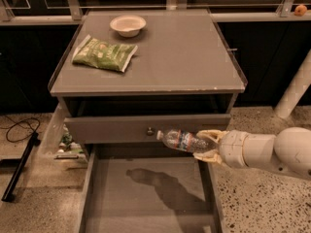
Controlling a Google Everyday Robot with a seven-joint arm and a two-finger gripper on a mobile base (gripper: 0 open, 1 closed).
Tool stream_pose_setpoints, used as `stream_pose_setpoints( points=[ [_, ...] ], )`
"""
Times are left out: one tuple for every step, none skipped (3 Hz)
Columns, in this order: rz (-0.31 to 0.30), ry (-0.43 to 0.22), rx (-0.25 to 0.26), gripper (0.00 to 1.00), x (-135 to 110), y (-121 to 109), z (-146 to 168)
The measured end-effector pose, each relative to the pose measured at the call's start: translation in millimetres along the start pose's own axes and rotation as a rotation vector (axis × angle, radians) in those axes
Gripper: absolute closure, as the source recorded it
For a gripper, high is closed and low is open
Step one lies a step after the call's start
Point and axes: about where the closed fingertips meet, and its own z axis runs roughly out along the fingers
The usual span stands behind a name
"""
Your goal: Pick water bottle from middle drawer and place on counter
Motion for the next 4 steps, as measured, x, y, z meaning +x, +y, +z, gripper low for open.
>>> stream_pose_setpoints(
  points=[
    [-0.009,0.005,0.008,1.00,-5.1,1.0,-3.8],
    [-0.072,-0.010,0.038,1.00,-41.7,-10.7,-26.6],
    [-0.165,-0.069,0.024,1.00,-95.9,-27.2,-49.3],
    [-0.216,-0.118,-0.022,1.00,-139.0,-55.8,-70.1]
  ],
)
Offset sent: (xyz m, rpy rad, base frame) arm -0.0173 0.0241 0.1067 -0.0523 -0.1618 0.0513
